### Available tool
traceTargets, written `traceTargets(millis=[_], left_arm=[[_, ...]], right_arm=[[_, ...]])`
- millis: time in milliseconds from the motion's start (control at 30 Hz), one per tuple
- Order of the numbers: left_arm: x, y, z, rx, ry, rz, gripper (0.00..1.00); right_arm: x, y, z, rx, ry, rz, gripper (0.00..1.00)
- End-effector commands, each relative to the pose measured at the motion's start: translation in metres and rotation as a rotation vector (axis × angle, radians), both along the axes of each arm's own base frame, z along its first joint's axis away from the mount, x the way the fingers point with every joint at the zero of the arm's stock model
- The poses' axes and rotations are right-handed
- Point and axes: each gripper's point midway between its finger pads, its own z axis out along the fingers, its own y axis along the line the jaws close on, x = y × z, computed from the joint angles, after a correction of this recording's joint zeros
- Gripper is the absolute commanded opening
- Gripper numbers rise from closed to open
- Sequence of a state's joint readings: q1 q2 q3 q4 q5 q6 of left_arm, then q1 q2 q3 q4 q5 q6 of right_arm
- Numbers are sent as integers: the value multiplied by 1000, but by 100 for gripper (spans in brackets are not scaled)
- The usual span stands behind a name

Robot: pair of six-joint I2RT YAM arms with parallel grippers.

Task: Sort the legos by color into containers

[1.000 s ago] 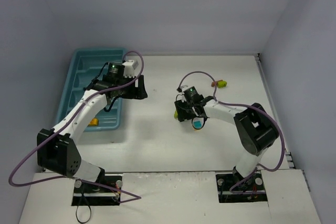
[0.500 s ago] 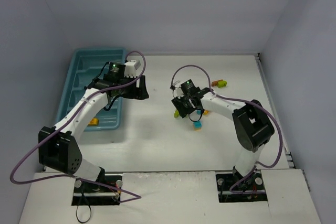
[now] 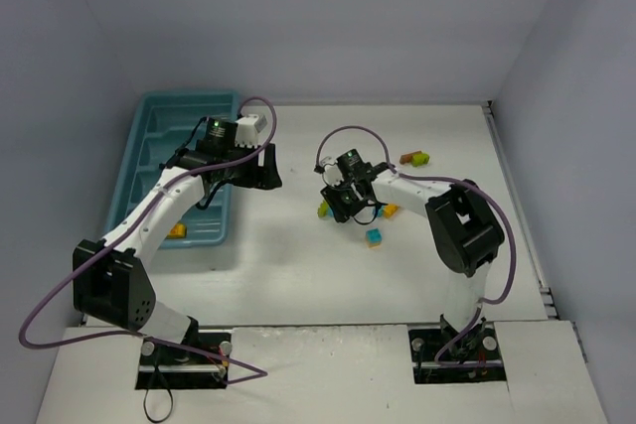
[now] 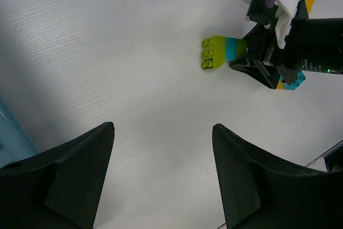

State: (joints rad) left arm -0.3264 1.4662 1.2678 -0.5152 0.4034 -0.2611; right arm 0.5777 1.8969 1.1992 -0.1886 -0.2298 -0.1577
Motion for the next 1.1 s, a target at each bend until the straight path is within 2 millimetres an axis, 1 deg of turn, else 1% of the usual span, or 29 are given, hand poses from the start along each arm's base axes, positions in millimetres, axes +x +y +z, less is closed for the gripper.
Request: traceTargets(millis=[0, 33, 67, 233, 267, 333, 367, 400, 433, 467, 500, 533, 567, 600, 633, 733, 767, 833, 933, 1067], left_arm=[[6, -7, 22, -26, -74, -32, 68], [6, -8, 21, -29, -69, -34, 68], [5, -8, 19, -30, -64, -34, 68], [3, -11, 13, -56, -52, -42, 68], [2, -13, 13, -64, -48, -49, 68], [1, -20, 15, -103, -43, -69, 68], [0, -23, 17, -118, -43, -78, 68], [1, -25, 16, -129, -35, -80, 68], [3, -28, 18, -149, -36, -78, 68], [1, -33, 19, -171, -26, -94, 68], [3, -35, 18, -183, -17, -98, 68], [6, -39, 22, -207, -18, -95, 68], [4, -45, 25, -240, -7, -118, 68], [5, -49, 25, -258, 4, -122, 68], [8, -54, 31, -290, 4, -123, 68], [7, -69, 34, -350, 45, -155, 68], [8, -73, 41, -361, 36, -169, 68], [6, -81, 41, -373, 58, -185, 68], [6, -89, 51, -399, 59, -203, 68], [7, -92, 56, -421, 59, -202, 68]], right_arm=[[2, 19, 7, 63, 11, 8, 12], [2, 21, 7, 68, 11, 11, 4], [3, 23, 9, 81, 4, 15, 0], [5, 28, 19, 129, -42, 15, 0], [8, 31, 30, 157, -77, 19, 0], [9, 34, 40, 190, -107, 29, 0], [11, 36, 52, 217, -144, 34, 0], [10, 38, 59, 234, -158, 41, 0], [14, 41, 68, 261, -194, 46, 0], [15, 42, 81, 292, -240, 54, 0], [15, 43, 89, 309, -260, 58, 0], [14, 45, 95, 325, -278, 66, 0], [14, 46, 107, 346, -311, 78, 0], [12, 46, 109, 351, -317, 84, 0], [11, 47, 118, 364, -339, 94, 0], [5, 53, 129, 389, -376, 117, 0], [5, 54, 139, 405, -399, 120, 0], [3, 57, 145, 414, -414, 129, 0], [1, 61, 151, 416, -433, 142, 0], [-1, 63, 151, 413, -436, 146, 0]])
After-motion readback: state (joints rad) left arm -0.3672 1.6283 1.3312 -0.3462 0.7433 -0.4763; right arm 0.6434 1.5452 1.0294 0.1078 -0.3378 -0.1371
